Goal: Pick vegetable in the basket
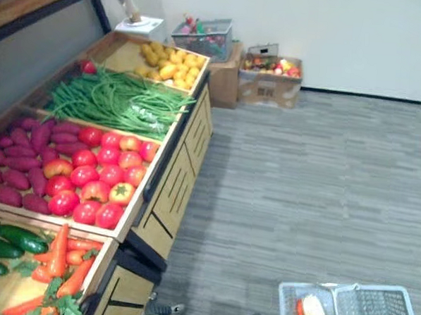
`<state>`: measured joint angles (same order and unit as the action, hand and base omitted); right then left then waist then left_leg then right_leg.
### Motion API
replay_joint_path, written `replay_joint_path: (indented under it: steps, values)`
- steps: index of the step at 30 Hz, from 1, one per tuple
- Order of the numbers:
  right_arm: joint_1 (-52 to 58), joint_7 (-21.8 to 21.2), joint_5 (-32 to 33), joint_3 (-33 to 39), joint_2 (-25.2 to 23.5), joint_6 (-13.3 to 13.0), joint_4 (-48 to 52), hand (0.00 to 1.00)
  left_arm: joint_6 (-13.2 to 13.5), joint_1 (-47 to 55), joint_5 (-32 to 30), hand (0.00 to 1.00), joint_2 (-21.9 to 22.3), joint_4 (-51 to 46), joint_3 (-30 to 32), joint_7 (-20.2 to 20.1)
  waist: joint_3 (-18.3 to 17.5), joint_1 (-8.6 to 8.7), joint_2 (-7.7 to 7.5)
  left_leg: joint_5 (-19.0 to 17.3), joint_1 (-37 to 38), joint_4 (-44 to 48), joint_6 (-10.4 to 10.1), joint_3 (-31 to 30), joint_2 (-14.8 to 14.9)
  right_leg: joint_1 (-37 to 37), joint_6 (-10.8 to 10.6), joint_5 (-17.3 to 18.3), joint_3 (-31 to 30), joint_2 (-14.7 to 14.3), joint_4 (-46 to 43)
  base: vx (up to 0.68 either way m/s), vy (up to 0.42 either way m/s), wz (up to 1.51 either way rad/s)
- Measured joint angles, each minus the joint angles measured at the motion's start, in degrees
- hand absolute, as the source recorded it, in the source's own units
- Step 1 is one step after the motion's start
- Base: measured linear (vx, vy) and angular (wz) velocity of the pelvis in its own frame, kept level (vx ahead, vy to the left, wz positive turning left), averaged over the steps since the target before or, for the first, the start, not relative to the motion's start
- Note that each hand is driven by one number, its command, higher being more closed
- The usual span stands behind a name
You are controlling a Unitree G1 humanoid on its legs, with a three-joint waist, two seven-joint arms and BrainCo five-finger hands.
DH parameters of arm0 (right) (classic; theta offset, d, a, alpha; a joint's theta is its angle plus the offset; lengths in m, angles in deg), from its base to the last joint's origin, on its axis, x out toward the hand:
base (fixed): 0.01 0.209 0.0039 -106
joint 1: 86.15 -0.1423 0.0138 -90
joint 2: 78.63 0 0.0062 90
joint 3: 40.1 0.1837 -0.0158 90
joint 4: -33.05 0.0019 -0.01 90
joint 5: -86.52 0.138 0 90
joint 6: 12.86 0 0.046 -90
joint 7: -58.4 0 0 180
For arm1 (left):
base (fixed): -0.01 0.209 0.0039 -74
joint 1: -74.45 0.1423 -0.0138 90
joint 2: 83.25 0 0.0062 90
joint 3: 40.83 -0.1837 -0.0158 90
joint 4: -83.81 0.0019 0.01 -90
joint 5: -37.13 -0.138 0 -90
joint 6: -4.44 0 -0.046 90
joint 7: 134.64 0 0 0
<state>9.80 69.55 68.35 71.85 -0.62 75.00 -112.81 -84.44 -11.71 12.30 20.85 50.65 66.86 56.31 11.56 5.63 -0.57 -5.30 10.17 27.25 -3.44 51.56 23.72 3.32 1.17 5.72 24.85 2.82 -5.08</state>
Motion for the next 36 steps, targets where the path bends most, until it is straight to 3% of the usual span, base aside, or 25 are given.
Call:
replay_joint_path:
  steps: [1, 2, 3, 4, 5, 7, 8, 9, 11, 12, 17, 19, 21, 23, 24, 27, 28, 30, 31, 32, 34, 36]
  values:
    - [-0.25, 0.06, -0.01, 0.01, 0.11, -0.15, 0.02, 1.00, -0.01, 0.01, -0.01, 0.00, 0.01, -0.39, -0.05, 0.02, 0.21, -0.19, -0.05, -0.45, -0.94, -0.03, -0.25, -4.27, -1.22, -0.14, -0.11, -0.17, -1.14, 0.59, -0.10, -0.05, 0.084, -0.75]
    - [-0.69, 0.14, 0.00, -0.01, 0.53, -0.74, 0.25, 1.00, 0.23, 0.06, 0.01, 0.00, 0.12, -0.50, -0.05, 0.21, 0.87, -0.34, -0.69, -2.36, -2.26, -2.37, -1.28, -14.16, -6.16, -0.48, -0.59, -0.43, -3.75, 1.88, -0.08, -0.03, 0.104, -0.69]
    - [-0.94, 0.28, 0.00, -0.04, 0.62, -0.75, 0.25, 1.00, 0.38, 0.08, 0.04, 0.00, 0.21, -0.56, -0.05, 0.39, 0.86, -0.61, -0.67, -3.77, -3.13, -3.78, -1.63, -19.42, -9.12, -0.95, -0.59, -0.58, -5.35, 2.45, -0.09, -0.06, 0.131, -1.06]
    - [-1.47, 0.37, 0.00, -0.33, 1.34, -0.78, 0.21, 1.00, 0.69, 0.23, 0.17, 0.00, 0.47, -1.16, -0.02, 0.84, 0.92, -1.64, -0.56, -6.01, -4.25, -6.50, -2.19, -27.91, -14.33, -1.76, -1.12, -1.10, -8.93, 3.08, 0.01, -0.05, 0.116, -1.08]
    - [-1.87, 0.37, 0.00, -0.90, 1.78, -0.73, 0.20, 1.00, 0.98, 0.65, 0.73, 0.00, 0.46, -1.63, -0.05, 1.31, 1.07, -1.85, -0.31, -6.92, -5.04, -8.95, -2.29, -32.69, -16.83, -2.11, -1.52, -1.39, -11.12, 3.12, 0.24, -0.06, 0.157, -1.16]
    - [-2.28, 0.42, 0.00, -1.46, 2.03, -0.58, 0.21, 1.00, 1.21, 1.34, 1.96, 0.00, 0.49, -2.05, 0.04, 1.78, 1.75, -2.12, 0.82, -6.90, -6.62, -15.18, -2.30, -40.36, -19.61, -2.33, -2.49, -2.12, -14.92, 1.97, 0.75, -0.06, 0.231, -1.12]
    - [-2.37, 0.53, 0.00, -2.08, 2.85, -0.58, 0.28, 1.00, 1.24, 1.86, 2.12, 0.00, 0.70, -2.08, 0.00, 1.83, 2.08, -3.14, 2.08, -6.10, -7.40, -18.28, -1.90, -44.47, -19.31, -3.42, -3.18, -2.53, -17.78, 0.29, 0.61, -0.05, 0.265, -1.41]
    - [-2.48, 0.53, 0.01, -2.50, 2.73, -0.48, 0.20, 1.00, 1.01, 2.61, 2.14, 0.00, 0.92, -1.59, 0.07, 1.75, 2.30, -4.14, 2.52, -6.63, -7.55, -17.08, -0.38, -42.87, -19.26, -3.56, -3.98, -3.05, -20.32, -0.47, 0.68, 0.03, 0.282, -1.34]
    - [-1.66, 0.48, -0.02, -3.39, 2.00, -0.48, 1.11, 1.00, 0.75, 3.36, 2.14, 0.00, 0.30, -0.79, 0.33, 1.97, 2.09, -4.21, 1.46, -7.72, -7.58, -17.15, 0.16, -40.10, -20.19, -4.16, -5.24, -4.60, -23.88, -0.26, 1.22, 0.12, 0.215, -0.74]
    - [-1.66, 0.50, -0.04, -3.77, 1.70, -0.29, 1.22, 1.00, 0.63, 3.55, 2.08, 0.00, -0.14, -0.17, 0.28, 1.95, 2.28, -4.33, 0.79, -7.99, -6.90, -17.76, 0.50, -38.20, -20.78, -4.55, -5.47, -4.99, -25.52, 0.18, 1.19, 0.10, 0.184, -0.47]
    - [-1.28, 0.37, -1.89, -5.50, 1.72, 0.32, 3.25, 1.00, -0.37, 4.34, 0.92, 0.00, -0.88, 0.15, -1.61, 1.51, 2.09, -4.56, 0.36, -7.41, -4.97, -16.70, 1.54, -34.42, -22.09, -7.36, -5.42, -4.90, -28.02, 0.73, -2.74, 0.18, 0.172, -0.64]
    - [-2.09, 0.41, -2.26, -6.73, 2.01, 0.18, 3.53, 1.00, -0.43, 4.17, 0.90, 0.00, -1.38, 0.12, -3.32, 1.35, 2.16, -4.70, 0.42, -7.40, -4.04, -14.95, 1.56, -34.14, -21.81, -10.17, -4.87, -4.18, -24.61, 1.18, -10.12, 0.12, 0.040, -0.71]
    - [-2.34, 0.45, -2.41, -6.75, 1.92, -0.06, 3.61, 1.00, -0.38, 3.77, 0.91, 0.00, -2.42, 0.13, -6.47, 1.27, 2.35, -4.40, 0.60, -7.38, -0.50, -15.10, 1.60, -34.12, -21.58, -11.88, -5.25, -3.29, -17.41, 3.13, -19.61, 0.08, 0.024, -0.21]
    - [-1.56, 0.45, -2.37, -6.53, 1.69, 0.16, 3.56, 1.00, -0.10, 2.47, 0.91, 0.00, -2.80, -0.08, -7.87, 1.30, 2.60, -4.17, 0.23, -7.40, 1.20, -15.34, 1.88, -34.61, -21.35, -12.46, -2.88, -0.71, -11.77, 6.35, -25.22, 0.09, -0.005, 0.49]
    - [-1.13, 0.41, -2.21, -6.46, 1.68, 0.25, 3.23, 1.00, 0.28, 2.44, 0.92, 0.00, -2.99, -0.96, -8.42, 1.34, 2.61, -4.23, 0.24, -7.51, 1.42, -15.90, 2.06, -34.66, -21.26, -13.00, -2.42, 0.27, -9.25, 9.06, -27.19, 0.10, -0.013, 0.67]
    - [-1.34, 0.37, -2.25, -5.91, 1.66, 0.36, 3.18, 1.00, 0.35, 2.95, 0.93, 0.00, -3.29, -1.40, -8.27, 1.36, 2.59, -4.44, -0.32, -7.53, 1.14, -16.03, 2.02, -35.20, -19.86, -13.39, -2.62, 0.11, -7.71, 12.52, -24.59, 0.11, -0.116, 0.34]
    - [-1.50, 0.37, -2.32, -5.92, 1.64, 0.35, 3.19, 1.00, 0.31, 3.83, 0.94, 0.00, -3.41, -1.43, -8.25, 1.38, 2.47, -4.71, -0.52, -7.65, 1.14, -15.73, 1.82, -35.31, -18.81, -13.14, -3.77, -1.13, -8.89, 12.84, -20.35, 0.14, -0.273, -0.05]
    - [-1.66, 0.34, -3.41, -5.93, 1.36, 0.29, 3.21, 1.00, 0.30, 5.08, 0.92, 0.00, -4.12, -1.42, -8.28, 1.29, 1.71, -5.26, -1.97, -8.93, 1.23, -14.71, -0.30, -35.73, -17.85, -13.23, -4.26, -9.41, -14.09, 12.39, -14.67, 0.18, -0.344, -0.10]
    - [-1.75, 0.33, -3.94, -4.68, 1.66, 0.31, 3.14, 1.00, 0.22, 4.90, 0.91, 0.00, -4.10, -0.18, -8.27, 1.33, 1.62, -5.29, -0.48, -9.87, 1.42, -14.69, -1.83, -36.70, -15.92, -12.74, -5.89, -7.22, -16.28, 10.21, -14.90, 0.20, -0.374, -0.14]
    - [-2.48, 0.38, -4.24, -4.35, 2.34, 0.27, 3.21, 1.00, 0.35, 4.65, 0.90, 0.00, -2.96, -0.21, -8.26, 1.33, 1.61, -5.37, 0.99, -9.45, 1.54, -15.21, -2.55, -36.57, -14.05, -12.74, -5.94, -7.05, -15.48, 8.35, -14.23, 0.21, -0.391, -0.16]
    - [-3.04, 0.17, -4.26, -4.47, 2.97, 0.36, 3.23, 1.00, 0.38, 4.38, 0.87, 0.00, -2.75, 0.16, -8.06, 1.36, 1.51, -5.38, 1.58, -7.73, 2.38, -16.03, -4.85, -36.57, -12.60, -11.13, -6.32, -6.13, -13.47, 6.97, -12.35, 0.14, -0.251, -0.17]
    - [-2.58, 0.15, -4.25, -4.48, 3.06, 0.57, 3.17, 1.00, 0.41, 4.39, 0.37, 0.00, -2.60, 0.23, -8.05, 1.36, 1.27, -5.19, 1.93, -5.99, 3.07, -16.31, -5.61, -36.64, -11.55, -8.07, -6.20, -5.90, -12.46, 5.46, -8.86, 0.11, -0.207, 0.00]
